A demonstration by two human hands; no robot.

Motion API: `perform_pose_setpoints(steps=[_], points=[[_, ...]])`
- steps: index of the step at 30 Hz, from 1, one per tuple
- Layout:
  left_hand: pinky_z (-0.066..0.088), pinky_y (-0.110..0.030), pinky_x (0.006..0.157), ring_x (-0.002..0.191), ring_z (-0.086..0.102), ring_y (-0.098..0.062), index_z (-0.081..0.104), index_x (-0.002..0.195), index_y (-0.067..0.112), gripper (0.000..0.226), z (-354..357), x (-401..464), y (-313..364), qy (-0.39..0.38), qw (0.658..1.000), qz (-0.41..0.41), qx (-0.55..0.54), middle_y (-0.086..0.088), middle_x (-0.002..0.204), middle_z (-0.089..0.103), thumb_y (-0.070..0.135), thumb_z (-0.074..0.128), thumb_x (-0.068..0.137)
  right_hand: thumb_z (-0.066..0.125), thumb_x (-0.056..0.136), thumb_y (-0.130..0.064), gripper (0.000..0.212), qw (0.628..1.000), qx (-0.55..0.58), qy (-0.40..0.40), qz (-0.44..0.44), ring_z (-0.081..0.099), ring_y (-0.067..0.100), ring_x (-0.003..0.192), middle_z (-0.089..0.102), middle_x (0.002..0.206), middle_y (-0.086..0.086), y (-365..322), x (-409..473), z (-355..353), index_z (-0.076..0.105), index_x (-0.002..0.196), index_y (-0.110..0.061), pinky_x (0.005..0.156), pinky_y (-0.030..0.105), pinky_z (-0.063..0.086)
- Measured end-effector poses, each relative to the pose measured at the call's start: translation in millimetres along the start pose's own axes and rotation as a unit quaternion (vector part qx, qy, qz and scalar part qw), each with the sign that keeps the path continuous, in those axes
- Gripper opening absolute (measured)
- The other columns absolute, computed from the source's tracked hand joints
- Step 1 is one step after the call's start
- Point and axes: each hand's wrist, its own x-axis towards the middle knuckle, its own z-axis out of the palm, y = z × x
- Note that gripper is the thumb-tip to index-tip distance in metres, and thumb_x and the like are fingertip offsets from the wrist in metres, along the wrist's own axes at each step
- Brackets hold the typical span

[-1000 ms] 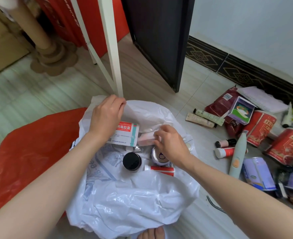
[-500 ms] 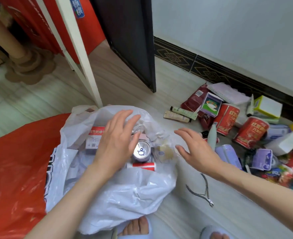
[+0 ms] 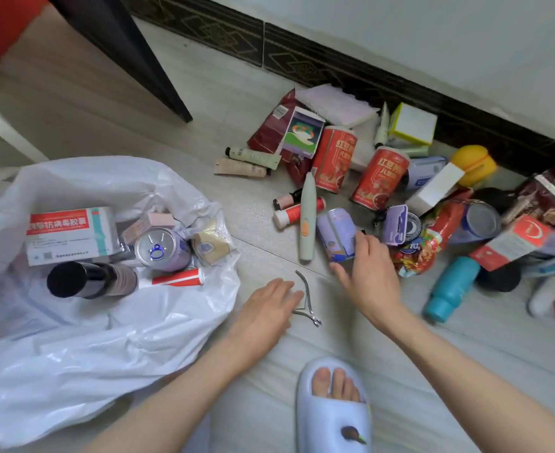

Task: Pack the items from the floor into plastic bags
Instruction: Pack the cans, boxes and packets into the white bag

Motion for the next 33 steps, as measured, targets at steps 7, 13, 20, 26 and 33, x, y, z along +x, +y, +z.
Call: perform_pose_setpoints(steps=[7, 13, 20, 26, 33], points=[[0.046, -0.042, 0.093, 0.118, 0.054, -0.029, 0.065, 0.110, 0.021, 0.048, 12, 28, 0, 0.004, 0.986, 0.090, 0.138, -0.008, 0.124, 0.060, 0.012, 0.033, 0.075, 0.059, 0.084, -0.040, 0.086, 0.999, 0.013, -0.012, 0.050, 0.041, 0.036, 0.117, 0.043, 0.130, 0.022, -5, 29, 16, 0.015, 0.142, 0.005, 0.098, 0.037, 0.032], [0.035, -0.038, 0.098, 0.094, 0.061, -0.026, 0.063, 0.075, 0.020, 0.025, 13, 39, -9, 0.058, 0.974, 0.111, 0.188, -0.004, 0.083, 0.059, 0.017, 0.038, 0.076, 0.056, 0.087, -0.032, 0.078, 0.995, 0.072, -0.005, 0.072, 0.036, 0.037, 0.118, 0.039, 0.130, 0.025, -6, 24, 19, 0.014, 0.143, 0.002, 0.099, 0.037, 0.029], [0.031, -0.034, 0.070, 0.064, 0.053, -0.023, 0.058, 0.064, 0.016, 0.018, 20, 36, -13, 0.088, 0.971, 0.093, 0.200, -0.002, 0.067, 0.053, 0.010, 0.041, 0.069, 0.062, 0.082, -0.024, 0.073, 0.976, 0.189, 0.055, 0.094, 0.036, 0.037, 0.114, 0.041, 0.127, 0.022, 0, -19, 19, 0.025, 0.140, 0.000, 0.093, 0.030, 0.024], [0.033, -0.028, 0.061, 0.061, 0.054, -0.023, 0.056, 0.064, 0.014, 0.018, 5, 31, -4, 0.142, 0.982, 0.074, 0.101, -0.003, 0.063, 0.054, 0.020, 0.041, 0.068, 0.053, 0.074, -0.041, 0.078, 0.962, 0.253, 0.070, 0.077, 0.037, 0.028, 0.115, 0.042, 0.128, 0.015, -6, -31, -2, 0.028, 0.140, -0.009, 0.098, 0.031, 0.032], [0.040, -0.022, 0.072, 0.078, 0.050, -0.016, 0.055, 0.087, 0.009, 0.011, -70, -14, -14, 0.316, 0.940, 0.019, -0.130, -0.004, 0.081, 0.057, 0.018, 0.050, 0.083, 0.048, 0.065, -0.054, 0.079, 0.932, 0.344, 0.105, 0.037, 0.043, 0.020, 0.113, 0.049, 0.122, 0.005, -53, -19, -41, 0.037, 0.135, -0.017, 0.097, 0.036, 0.039]])
